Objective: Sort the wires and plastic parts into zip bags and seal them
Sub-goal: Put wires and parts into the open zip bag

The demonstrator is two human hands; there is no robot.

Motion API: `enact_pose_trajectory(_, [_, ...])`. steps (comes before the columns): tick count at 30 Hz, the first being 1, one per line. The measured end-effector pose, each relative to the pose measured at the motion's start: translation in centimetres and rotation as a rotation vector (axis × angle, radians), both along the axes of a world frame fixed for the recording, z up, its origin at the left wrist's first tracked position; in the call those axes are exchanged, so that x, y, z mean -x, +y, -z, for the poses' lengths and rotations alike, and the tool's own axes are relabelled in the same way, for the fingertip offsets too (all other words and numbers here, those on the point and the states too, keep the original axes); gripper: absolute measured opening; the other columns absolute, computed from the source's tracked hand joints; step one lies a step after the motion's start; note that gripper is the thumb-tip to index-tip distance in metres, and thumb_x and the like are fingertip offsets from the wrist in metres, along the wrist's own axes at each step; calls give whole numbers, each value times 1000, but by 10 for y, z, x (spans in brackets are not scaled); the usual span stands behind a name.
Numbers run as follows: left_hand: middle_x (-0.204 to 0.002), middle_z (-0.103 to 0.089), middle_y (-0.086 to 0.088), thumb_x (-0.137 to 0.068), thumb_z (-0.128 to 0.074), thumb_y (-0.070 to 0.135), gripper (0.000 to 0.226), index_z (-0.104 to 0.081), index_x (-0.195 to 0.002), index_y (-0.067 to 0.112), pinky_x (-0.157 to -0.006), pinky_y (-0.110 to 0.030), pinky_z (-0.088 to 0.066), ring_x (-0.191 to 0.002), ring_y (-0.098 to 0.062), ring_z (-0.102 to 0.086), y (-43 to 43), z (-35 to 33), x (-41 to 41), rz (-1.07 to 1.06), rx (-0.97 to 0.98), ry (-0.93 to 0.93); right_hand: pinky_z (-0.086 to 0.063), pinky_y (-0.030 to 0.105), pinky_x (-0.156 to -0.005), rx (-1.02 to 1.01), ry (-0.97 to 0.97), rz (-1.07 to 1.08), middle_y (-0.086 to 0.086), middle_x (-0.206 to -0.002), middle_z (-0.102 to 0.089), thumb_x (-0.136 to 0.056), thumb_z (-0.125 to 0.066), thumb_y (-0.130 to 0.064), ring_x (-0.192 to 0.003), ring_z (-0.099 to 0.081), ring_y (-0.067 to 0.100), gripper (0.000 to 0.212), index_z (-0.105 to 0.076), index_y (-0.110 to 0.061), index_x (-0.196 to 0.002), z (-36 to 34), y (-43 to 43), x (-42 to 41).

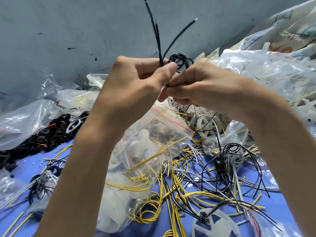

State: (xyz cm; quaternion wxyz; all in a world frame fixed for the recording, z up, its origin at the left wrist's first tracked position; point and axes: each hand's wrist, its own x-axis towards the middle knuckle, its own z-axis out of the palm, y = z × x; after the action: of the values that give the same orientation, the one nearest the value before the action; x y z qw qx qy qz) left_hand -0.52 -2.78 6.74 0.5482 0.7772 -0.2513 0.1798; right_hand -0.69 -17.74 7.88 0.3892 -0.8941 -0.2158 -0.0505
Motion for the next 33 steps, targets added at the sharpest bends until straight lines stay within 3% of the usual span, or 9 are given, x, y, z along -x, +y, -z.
enact_pose_trajectory(2, [-66,-69,-13,-82,-64,32,18,-73,-73,18,-66,-44,-57,-58,-27,-64,-1,4,-2,-81,-14,-37,-27,19,-48,16,9,-36,-8,-46,-43,-92,-57,-17,-48,-36,4,21,-75,-14,-82,2,2,0])
enact_pose_trajectory(4, [-69,-70,-13,-79,-65,37,23,-73,-77,16,-69,-51,-55,-62,-29,-65,-2,6,-4,-161,13,-24,-28,22,-50,29,15,-61,-7,-49,-44,-92,-57,-17,-51,-37,7,20,-75,-12,-85,2,0,0])
enact_pose_trajectory(8, [-69,-72,0,-81,-66,33,19,-72,-70,19,-77,-42,-57,-62,-9,-63,4,4,-8,-278,41,28,-25,10,-38,56,-72,-32,-8,-49,-55,-88,-63,-23,-40,-36,1,16,-77,-17,-84,-2,-11,-2])
enact_pose_trajectory(13, [-59,-69,13,-88,-65,11,24,-69,-67,22,-64,-14,-54,-58,2,-65,13,-1,-8,-232,118,119,-40,11,-49,-376,-172,59,-3,-54,-64,-78,-73,-8,-49,-53,3,4,-73,-8,-75,3,-15,-11])
enact_pose_trajectory(17, [-67,-73,6,-88,-65,9,26,-71,-65,22,-76,-22,-57,-61,-6,-68,16,-2,-6,-174,73,173,-50,14,-56,-692,-74,24,0,-56,-65,-80,-68,5,-53,-63,8,7,-67,-2,-77,11,-6,-17])
enact_pose_trajectory(21, [-66,-72,5,-87,-65,8,27,-71,-65,23,-79,-28,-56,-61,-8,-68,19,-2,-5,-165,84,189,-56,24,-70,-801,-86,65,5,-67,-65,-82,-67,4,-61,-65,11,17,-61,-8,-91,21,9,-21])
enact_pose_trajectory(24, [-65,-72,5,-87,-66,9,28,-70,-63,22,-78,-26,-56,-62,-9,-69,18,-3,-5,-174,111,175,-54,21,-70,-968,-86,63,2,-71,-68,-80,-69,3,-66,-66,10,33,-55,-7,-108,23,16,-22])
enact_pose_trajectory(30, [-60,-69,9,-86,-67,10,23,-69,-67,22,-69,-20,-57,-56,-6,-66,13,-4,-3,-130,148,159,-53,14,-71,-1183,55,-82,0,-70,-71,-83,-62,1,-69,-65,6,11,-70,-6,-82,26,19,-21])
enact_pose_trajectory(33, [-62,-71,9,-86,-68,11,20,-70,-70,23,-67,-18,-57,-57,-6,-66,15,-5,-2,-121,142,156,-52,28,-88,-1068,21,-103,5,-79,-72,-82,-63,-8,-81,-63,14,10,-71,-4,-88,29,22,-21])
